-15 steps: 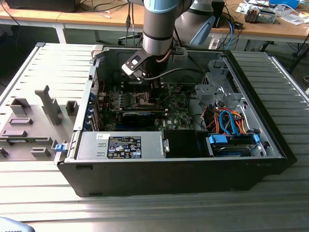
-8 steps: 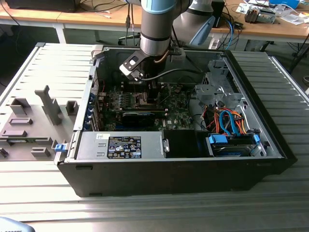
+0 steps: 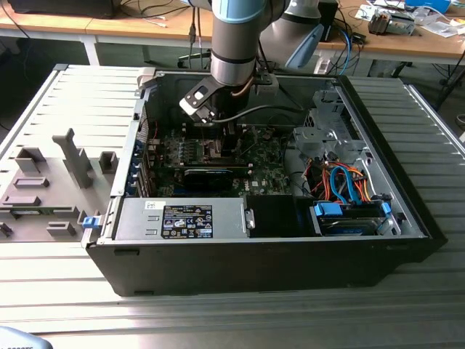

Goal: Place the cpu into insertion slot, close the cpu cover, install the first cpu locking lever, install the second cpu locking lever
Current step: 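Place the cpu into insertion slot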

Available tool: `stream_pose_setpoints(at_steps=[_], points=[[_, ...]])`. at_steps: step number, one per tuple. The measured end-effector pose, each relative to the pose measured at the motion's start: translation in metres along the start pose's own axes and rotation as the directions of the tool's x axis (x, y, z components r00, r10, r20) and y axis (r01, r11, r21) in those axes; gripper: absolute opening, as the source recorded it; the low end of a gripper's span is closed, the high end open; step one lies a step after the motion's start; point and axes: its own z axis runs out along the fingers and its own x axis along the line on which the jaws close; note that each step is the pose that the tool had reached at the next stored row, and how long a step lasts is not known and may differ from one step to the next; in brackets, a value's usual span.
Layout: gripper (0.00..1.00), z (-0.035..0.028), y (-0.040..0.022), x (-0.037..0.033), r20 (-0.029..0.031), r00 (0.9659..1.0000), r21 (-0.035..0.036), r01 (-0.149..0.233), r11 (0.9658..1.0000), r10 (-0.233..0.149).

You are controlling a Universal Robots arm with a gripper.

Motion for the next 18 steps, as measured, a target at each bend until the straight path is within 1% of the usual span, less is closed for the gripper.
stream_pose_setpoints(at_steps=[9, 10, 14, 18], points=[[0.55, 0.0011, -0.0010, 0.0006, -0.0001, 1.0000, 0.0000, -0.004, 1.0000, 0.004], [0.55, 0.0014, -0.0023, 0.0007, -0.0001, 1.0000, 0.0000, -0.005, 1.0000, 0.005], [0.55, 0.0023, -0.0035, 0.0008, -0.0002, 0.9999, -0.0001, -0.011, 0.9999, 0.011], [0.55, 0.0032, -0.0066, 0.0010, -0.0003, 0.9999, -0.0001, -0.015, 0.9999, 0.015]])
